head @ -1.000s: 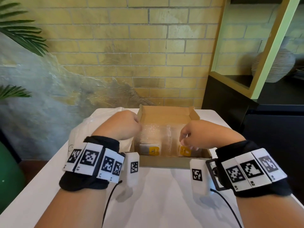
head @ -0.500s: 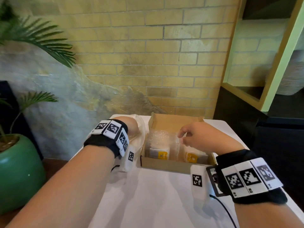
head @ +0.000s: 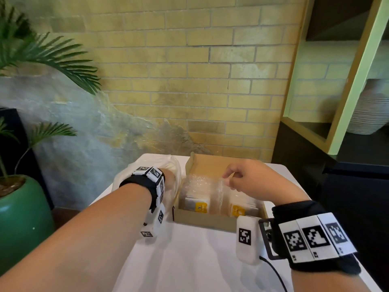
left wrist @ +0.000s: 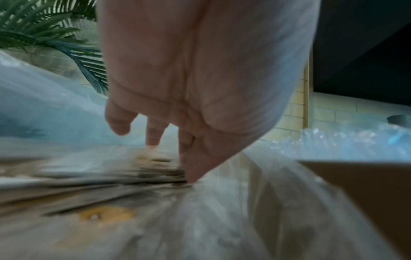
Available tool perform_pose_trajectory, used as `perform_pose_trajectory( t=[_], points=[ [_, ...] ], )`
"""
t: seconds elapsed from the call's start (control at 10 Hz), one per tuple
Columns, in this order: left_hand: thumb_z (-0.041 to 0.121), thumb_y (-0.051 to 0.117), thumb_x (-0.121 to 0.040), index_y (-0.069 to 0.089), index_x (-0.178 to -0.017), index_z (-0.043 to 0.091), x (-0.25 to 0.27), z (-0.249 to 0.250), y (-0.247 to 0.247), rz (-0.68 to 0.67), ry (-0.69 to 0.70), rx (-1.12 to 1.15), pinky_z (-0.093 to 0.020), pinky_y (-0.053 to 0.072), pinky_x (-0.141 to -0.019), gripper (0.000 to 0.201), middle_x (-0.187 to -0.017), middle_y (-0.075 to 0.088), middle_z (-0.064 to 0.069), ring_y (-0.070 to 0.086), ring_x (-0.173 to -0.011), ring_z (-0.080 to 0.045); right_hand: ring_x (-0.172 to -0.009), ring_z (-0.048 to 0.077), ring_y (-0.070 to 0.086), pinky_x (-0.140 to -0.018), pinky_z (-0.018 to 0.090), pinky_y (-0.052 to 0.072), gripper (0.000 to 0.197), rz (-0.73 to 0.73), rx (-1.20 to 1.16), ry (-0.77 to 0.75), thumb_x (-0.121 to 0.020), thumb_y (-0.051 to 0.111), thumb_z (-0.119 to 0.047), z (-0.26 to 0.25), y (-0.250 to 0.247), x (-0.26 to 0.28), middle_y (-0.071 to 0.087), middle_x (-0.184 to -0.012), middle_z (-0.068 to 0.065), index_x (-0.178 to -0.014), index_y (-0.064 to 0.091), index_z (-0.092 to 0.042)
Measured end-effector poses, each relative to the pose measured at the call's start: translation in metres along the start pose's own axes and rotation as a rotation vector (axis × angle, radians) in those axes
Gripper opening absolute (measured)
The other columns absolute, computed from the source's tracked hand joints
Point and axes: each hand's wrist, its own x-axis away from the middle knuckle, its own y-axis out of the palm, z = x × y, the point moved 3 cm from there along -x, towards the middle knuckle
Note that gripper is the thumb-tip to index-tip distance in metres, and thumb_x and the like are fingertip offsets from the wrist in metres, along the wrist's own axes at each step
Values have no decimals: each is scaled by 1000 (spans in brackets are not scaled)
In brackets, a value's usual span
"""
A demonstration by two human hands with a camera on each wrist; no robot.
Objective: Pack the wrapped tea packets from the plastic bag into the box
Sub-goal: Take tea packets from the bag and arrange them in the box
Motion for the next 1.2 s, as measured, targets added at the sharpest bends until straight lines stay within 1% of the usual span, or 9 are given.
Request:
perform_pose_trajectory(
  t=[0.2,0.4,0.6,0.7,0.8,0.9,1.0,1.1,1.2],
  points=[
    [13,56,-86,67,-110,9,-10,-11,-14,217,26,132,-29,49,-90,27,-117,65,-8,60,-108,-25,-71,1,50,-59,16,36,18,13,-15,6,-89,54,-23,3,0,-1,55,-75,-15,-103,65,-25],
    [1,57,-85,75,-91,13,1,-20,-27,412,30,462,-31,49,-92,23,-105,71,-5,63,-101,-23,-82,11,57,-72,23,45,17,-12,-18,12,-90,55,-25,-3,4,-1,59,-80,-11,-103,65,-24],
    [2,69,-79,71,-77,18,42,-8,-60,556,216,962,-20,48,-63,16,-75,65,3,57,-64,-10,-89,9,55,-75,22,44,36,65,-74,-23,-87,59,-28,-13,2,-1,58,-96,-10,-123,55,-31],
    [1,72,-77,68,-74,20,62,8,-70,521,332,1171,-17,49,-56,19,-66,63,4,57,-53,-2,-112,10,46,-84,22,41,77,92,-140,-111,-78,70,-28,-22,7,2,38,-136,-9,-139,27,-47],
    [-2,70,-79,69,-81,13,73,28,-75,433,391,1341,-17,52,-56,15,-69,67,0,61,-57,-7,-135,16,26,-96,25,38,107,127,-69,-172,-69,78,-26,-32,13,5,-7,-150,-24,-140,3,-55],
    [-7,63,-82,67,-77,11,78,44,-75,299,414,1521,-20,55,-56,19,-62,67,0,63,-55,-10,-133,17,30,-98,30,39,92,357,71,-245,-77,72,-25,-36,11,3,-5,-154,-14,-143,13,-50],
    [-4,60,-84,65,-77,10,82,56,-72,253,390,1546,-23,54,-56,16,-70,66,-5,62,-62,-15,-114,22,51,-86,39,49,47,601,-21,-321,-84,51,-15,-31,0,3,48,-134,0,-129,53,-27],
    [14,53,-93,66,-84,9,84,62,-68,222,383,1581,-16,48,-45,16,-73,63,-7,58,-60,-14,-91,19,59,-73,34,47,23,646,-146,-301,-89,53,-12,-23,-6,3,65,-96,-4,-107,64,-20],
    [36,38,-99,59,-101,15,84,66,-63,140,400,1682,-18,46,-41,30,-78,63,-6,59,-54,-13,-81,15,61,-69,29,51,15,605,-449,-202,-91,56,-18,-15,-11,2,62,-80,-14,-98,62,-29]
  ],
)
